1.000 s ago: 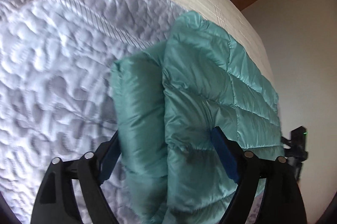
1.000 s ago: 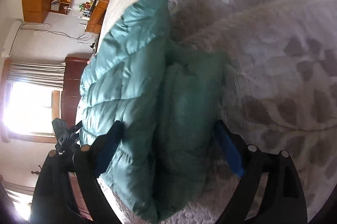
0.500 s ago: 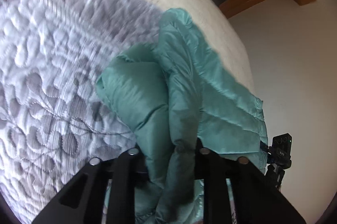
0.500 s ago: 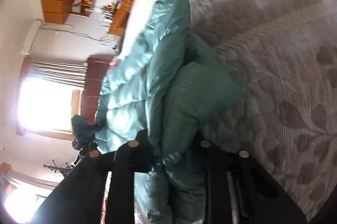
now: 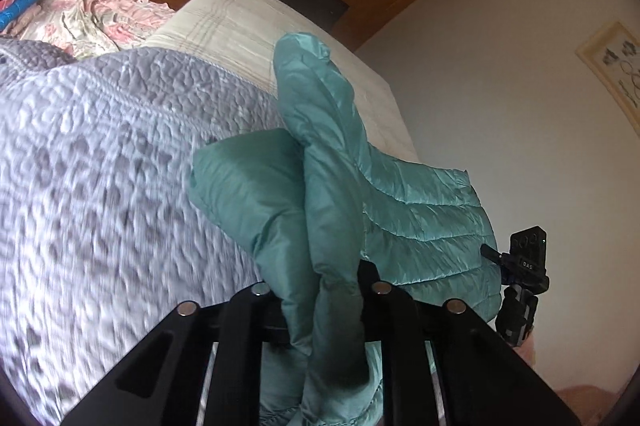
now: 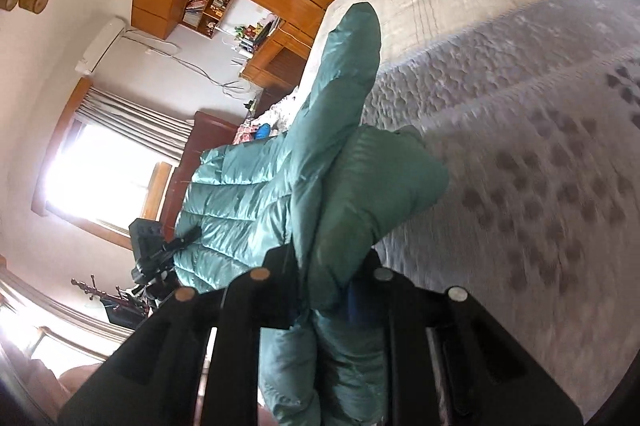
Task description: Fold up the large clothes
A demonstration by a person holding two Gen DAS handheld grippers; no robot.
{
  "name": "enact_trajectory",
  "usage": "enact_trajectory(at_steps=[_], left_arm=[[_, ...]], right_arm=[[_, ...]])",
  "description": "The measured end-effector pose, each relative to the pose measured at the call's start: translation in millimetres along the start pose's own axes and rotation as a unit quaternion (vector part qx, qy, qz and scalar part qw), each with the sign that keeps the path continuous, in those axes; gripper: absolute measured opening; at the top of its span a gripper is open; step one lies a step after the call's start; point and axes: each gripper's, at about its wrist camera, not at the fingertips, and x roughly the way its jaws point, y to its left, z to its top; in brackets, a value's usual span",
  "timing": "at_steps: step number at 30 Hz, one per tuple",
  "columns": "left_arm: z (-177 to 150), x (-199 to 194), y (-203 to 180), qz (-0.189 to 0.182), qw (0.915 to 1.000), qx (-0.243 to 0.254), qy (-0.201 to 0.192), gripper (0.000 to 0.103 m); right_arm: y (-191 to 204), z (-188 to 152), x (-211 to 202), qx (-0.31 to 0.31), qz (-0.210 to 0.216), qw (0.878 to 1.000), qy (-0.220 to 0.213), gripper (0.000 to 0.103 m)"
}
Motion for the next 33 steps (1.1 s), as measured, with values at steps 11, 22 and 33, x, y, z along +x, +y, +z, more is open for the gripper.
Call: enact_trajectory(at_steps=[11,22,33], left_arm=[[-99.2,11.1,18.0,0.061,0.9968,-0.002,0.051,0.017],[-150.6,38.1,70.9,0.089,0.9921,-0.039,0.08,0.031],[-165.7,40.0,82.3,0.097,0.9896,-0.058,0.089,0.052]], right_arm=[[-41.9,-92.7,5.1,0.057,-0.059,0.996,0.041,0.016],[-92.8,-136.4,41.7,0.102,-0.096,0.988,0.067,0.02],[-106.9,-143.5,46.9,0.123,-0.097,0.985,0.068,0.031]])
